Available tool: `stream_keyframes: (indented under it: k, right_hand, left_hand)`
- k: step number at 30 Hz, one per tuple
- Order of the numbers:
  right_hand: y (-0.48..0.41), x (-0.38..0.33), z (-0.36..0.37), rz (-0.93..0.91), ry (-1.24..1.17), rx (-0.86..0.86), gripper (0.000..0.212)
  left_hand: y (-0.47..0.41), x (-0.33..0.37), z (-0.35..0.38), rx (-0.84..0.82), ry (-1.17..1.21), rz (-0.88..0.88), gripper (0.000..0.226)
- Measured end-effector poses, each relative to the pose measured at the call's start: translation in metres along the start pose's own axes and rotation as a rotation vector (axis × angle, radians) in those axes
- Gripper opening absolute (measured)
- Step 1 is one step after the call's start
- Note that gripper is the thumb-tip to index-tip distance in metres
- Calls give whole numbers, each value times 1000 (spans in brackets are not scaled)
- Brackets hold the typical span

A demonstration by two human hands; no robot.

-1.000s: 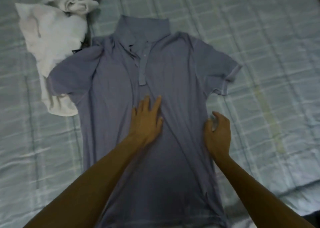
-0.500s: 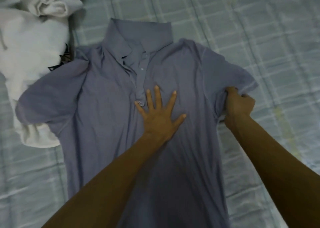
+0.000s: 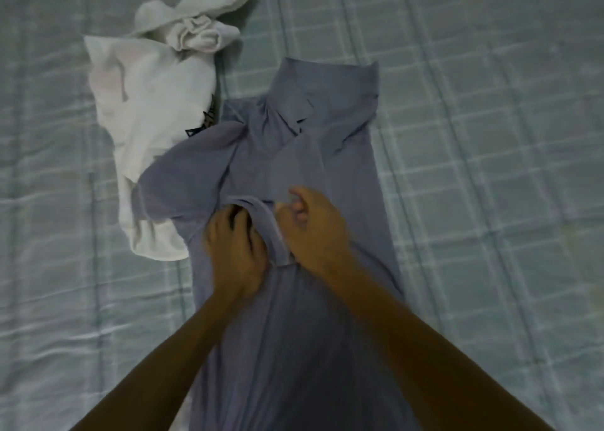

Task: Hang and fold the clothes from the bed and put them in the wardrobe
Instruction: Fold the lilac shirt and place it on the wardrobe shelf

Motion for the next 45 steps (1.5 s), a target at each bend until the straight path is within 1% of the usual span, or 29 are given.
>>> stream_keyframes:
  k: [2, 4, 6, 8, 9, 10, 11, 12, 13, 15, 16, 18, 20, 21, 22, 23, 25, 26, 27, 28, 29, 30, 32, 33, 35, 37, 39, 42, 45]
  right_hand:
    - [7, 14, -4, -21, 98, 24, 39]
    - [12, 28, -5, -79, 243, -7, 42]
    - [14, 41, -2, -127, 374, -47, 46]
    - [14, 47, 1, -155, 436, -47, 45]
    - [14, 48, 1, -164, 452, -40, 45]
    - [13, 48, 3, -173, 467, -26, 45]
    - [13, 47, 4, -179, 479, -14, 45]
    - [13, 47, 6, -183, 485, -12, 46]
    - [13, 47, 8, -179, 486, -12, 46]
    - [12, 49, 10, -149, 469, -11, 46]
    - [11, 50, 9, -130, 451, -8, 47]
    - [11, 52, 5, -98, 371, -3, 49]
    - [9, 51, -3, -70, 210, 31, 45]
    - [9, 51, -9, -44, 122, 65, 42]
    - [10, 52, -16, -3, 51, 110, 39]
    - [11, 54, -24, 46, 2, 165, 37]
    - [18, 60, -42, 121, -81, 320, 38]
    - [22, 64, -51, 151, -125, 405, 38]
    - [28, 69, -60, 189, -162, 482, 34]
    - [33, 74, -68, 223, -174, 542, 29]
    - [39, 77, -75, 245, -164, 576, 27]
    - [43, 81, -79, 258, -137, 584, 27]
    - [51, 92, -80, 292, -68, 540, 29]
    - [55, 100, -77, 322, -51, 502, 33]
    - [65, 111, -73, 349, -5, 464, 45]
    - [77, 114, -69, 352, 93, 423, 50]
    - [93, 117, -67, 371, 151, 388, 53]
    - [125, 125, -68, 414, 182, 377, 54]
    - [159, 135, -69, 512, 181, 329, 51]
  left_hand:
    - [2, -23, -19, 148, 24, -125, 23]
    - [0, -44, -33, 268, 41, -305, 29]
    - [-10, -60, -46, 337, 75, -502, 48]
    - [-26, -77, -51, 327, 143, -729, 75]
    - [-36, -86, -52, 304, 198, -821, 82]
    - [-45, -95, -51, 263, 256, -890, 81]
    - [-52, -101, -49, 207, 280, -934, 70]
    - [-56, -101, -50, 170, 258, -950, 55]
    - [-57, -99, -55, 185, 199, -924, 43]
    - [-56, -81, -69, 319, 137, -775, 39]
    - [-53, -67, -76, 401, 131, -656, 38]
    - [-48, -32, -85, 547, 61, -339, 29]
    - [-44, 12, -82, 581, 40, -42, 17]
    - [-41, 35, -75, 537, 92, 62, 14]
    - [-38, 57, -64, 443, 191, 146, 12]
    - [-35, 79, -51, 299, 301, 223, 12]
    - [-24, 117, -12, -112, 430, 328, 21]
    - [-17, 128, 6, -306, 445, 332, 29]
    - [-12, 129, 17, -426, 448, 303, 36]
    - [-8, 124, 21, -454, 455, 255, 40]
    - [-6, 113, 19, -408, 448, 211, 39]
    - [-5, 101, 13, -314, 421, 187, 35]
    - [1, 79, 0, -161, 362, 191, 29]
    - [4, 70, -5, -134, 334, 202, 27]
    - [15, 56, -3, -145, 236, 222, 24]
    - [33, 41, 5, -197, 115, 239, 28]
    - [56, 30, 10, -257, 35, 254, 36]
    - [95, 24, 14, -332, 1, 256, 45]
    - [127, 24, 19, -419, -41, 246, 46]
Point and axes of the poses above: each hand's wrist, its own y-axis away from the middle knuckle, its own z-axis out of the palm, x = y × z, the point moved 6 cm from there along -y, towards the middle knuckle, and after that the axes turned 2 degrees about -y, right-handed, at the moved point
